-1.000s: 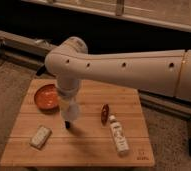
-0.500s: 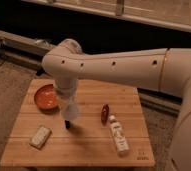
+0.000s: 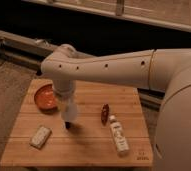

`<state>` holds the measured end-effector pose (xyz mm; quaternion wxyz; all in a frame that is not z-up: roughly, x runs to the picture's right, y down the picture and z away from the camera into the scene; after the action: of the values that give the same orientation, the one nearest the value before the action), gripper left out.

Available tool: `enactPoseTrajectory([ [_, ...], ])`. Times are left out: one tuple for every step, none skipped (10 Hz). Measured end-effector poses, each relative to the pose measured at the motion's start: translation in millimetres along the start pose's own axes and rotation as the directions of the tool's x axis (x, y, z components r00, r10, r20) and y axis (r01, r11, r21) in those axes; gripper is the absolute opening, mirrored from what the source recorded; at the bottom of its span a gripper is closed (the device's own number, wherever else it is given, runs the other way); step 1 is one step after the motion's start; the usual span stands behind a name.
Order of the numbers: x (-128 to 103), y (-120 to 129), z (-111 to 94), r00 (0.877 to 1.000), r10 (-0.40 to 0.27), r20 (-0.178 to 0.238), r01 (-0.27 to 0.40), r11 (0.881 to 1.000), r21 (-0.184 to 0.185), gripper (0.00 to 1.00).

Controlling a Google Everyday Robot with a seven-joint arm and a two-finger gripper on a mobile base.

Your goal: Place the ceramic cup over the eraser

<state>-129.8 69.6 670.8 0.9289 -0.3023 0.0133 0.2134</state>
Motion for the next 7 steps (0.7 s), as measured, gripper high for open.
enactPoseTrajectory([
  [-1.0,0.0,3.2,1.0,-0.001,0.003,0.001,1.0,0.001,0.0],
  [-3.4,2.7,7.9,1.0,-0.002,0.01,0.002,1.0,-0.004,0.0],
  [-6.7,3.7,14.2,1.0,-0.006,0.018,0.006,1.0,-0.008,0.0],
  [-9.1,3.9,17.8,1.0,-0.006,0.024,0.006,1.0,-0.014,0.01],
  [-10.5,3.6,20.1,1.0,-0.013,0.025,0.013,1.0,-0.018,0.05],
  [-11.6,2.3,23.1,1.0,-0.02,0.025,0.02,1.0,-0.022,0.14],
  [-14.6,2.5,27.4,0.999,-0.031,0.023,0.032,0.999,-0.026,0.26],
])
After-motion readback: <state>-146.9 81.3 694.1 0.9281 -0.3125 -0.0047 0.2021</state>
